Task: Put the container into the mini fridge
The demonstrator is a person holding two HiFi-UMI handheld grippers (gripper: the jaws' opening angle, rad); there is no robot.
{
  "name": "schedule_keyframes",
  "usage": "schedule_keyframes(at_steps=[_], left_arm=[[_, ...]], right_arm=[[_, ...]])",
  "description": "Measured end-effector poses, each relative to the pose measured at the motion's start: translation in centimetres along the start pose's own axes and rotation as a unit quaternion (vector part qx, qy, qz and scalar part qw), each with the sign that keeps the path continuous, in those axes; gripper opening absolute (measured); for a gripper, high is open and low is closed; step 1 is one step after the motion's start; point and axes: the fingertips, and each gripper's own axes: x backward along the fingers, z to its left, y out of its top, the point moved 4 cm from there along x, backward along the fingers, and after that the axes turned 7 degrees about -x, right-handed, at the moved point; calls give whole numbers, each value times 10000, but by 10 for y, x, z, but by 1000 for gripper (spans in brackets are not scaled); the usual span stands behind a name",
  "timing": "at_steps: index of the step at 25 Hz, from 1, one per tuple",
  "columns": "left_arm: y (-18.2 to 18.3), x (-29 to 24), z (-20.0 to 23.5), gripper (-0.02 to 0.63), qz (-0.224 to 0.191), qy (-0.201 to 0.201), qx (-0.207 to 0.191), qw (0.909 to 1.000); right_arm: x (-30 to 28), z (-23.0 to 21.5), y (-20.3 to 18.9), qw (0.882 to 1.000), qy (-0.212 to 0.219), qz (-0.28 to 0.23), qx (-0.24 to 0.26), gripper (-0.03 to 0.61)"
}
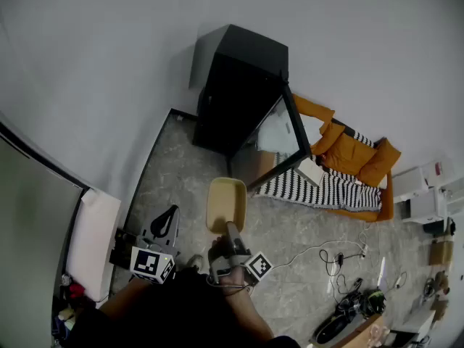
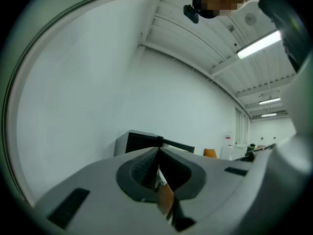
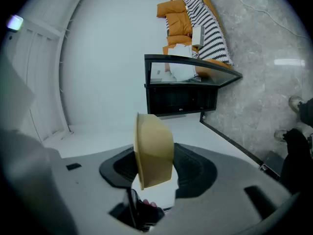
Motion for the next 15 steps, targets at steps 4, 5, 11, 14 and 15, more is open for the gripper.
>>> schedule_keyframes(at_steps=[4, 5, 11, 14, 15], left_arm=[[0, 0, 0, 5, -13, -6, 12, 10000], [0, 1, 0, 5, -12, -7, 12, 10000], [-2, 2, -1, 5, -18, -21, 23, 10000], [-10, 3, -1, 5, -82, -95, 19, 9999], [-9, 4, 0, 5, -71, -90, 34, 9999]], right_arm=[[0, 0, 1, 10000, 23, 8, 40, 190], [1, 0, 0, 10000, 25, 4, 38, 190], [2, -1, -1, 10000, -3, -25, -5, 190], [2, -3, 0, 9999, 15, -71, -96, 190], [2, -4, -1, 9999, 7, -81, -108, 190]])
